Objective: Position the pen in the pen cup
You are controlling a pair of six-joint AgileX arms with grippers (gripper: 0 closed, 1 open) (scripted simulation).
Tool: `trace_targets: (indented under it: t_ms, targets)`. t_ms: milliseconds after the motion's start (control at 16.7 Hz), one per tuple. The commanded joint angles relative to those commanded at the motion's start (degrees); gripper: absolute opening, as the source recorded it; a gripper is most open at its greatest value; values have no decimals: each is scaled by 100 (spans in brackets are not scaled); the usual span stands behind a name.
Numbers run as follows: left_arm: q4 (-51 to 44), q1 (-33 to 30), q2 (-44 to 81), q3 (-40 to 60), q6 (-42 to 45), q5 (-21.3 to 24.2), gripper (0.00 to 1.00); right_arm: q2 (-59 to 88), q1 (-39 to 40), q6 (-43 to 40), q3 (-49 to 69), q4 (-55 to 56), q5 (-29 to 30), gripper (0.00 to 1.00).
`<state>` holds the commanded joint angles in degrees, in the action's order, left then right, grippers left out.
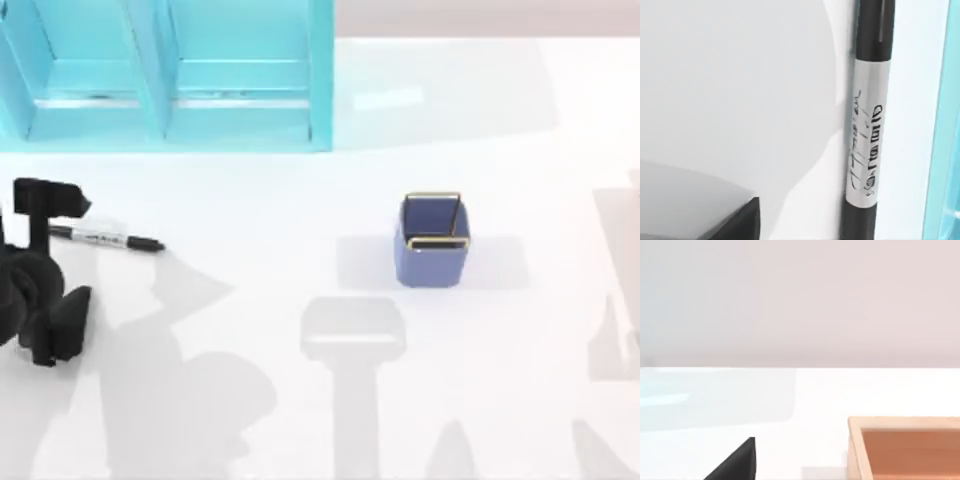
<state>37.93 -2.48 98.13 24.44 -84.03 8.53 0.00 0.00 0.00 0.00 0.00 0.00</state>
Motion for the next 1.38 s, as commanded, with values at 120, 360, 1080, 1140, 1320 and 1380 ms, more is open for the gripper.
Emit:
trace_targets:
  t_ms: [120,360,1080,1140,1320,1380]
  targets:
    - [270,-68,673,383,-31,-44,100,0,0,0,0,0,0,100]
    - [754,-191,1881,1094,-95,-128,100,0,0,0,0,0,0,100]
    - [883,-229,2189,1304,-116,-156,55,0,0,0,0,0,0,100]
    - [883,-229,2189,1304,-116,-156,47,0,0,0,0,0,0,100]
    - [883,-229,2189,1304,-116,-156,25,0,0,0,0,0,0,100]
    - [883,-229,2189,1304,-116,-156,17,0,0,0,0,0,0,100]
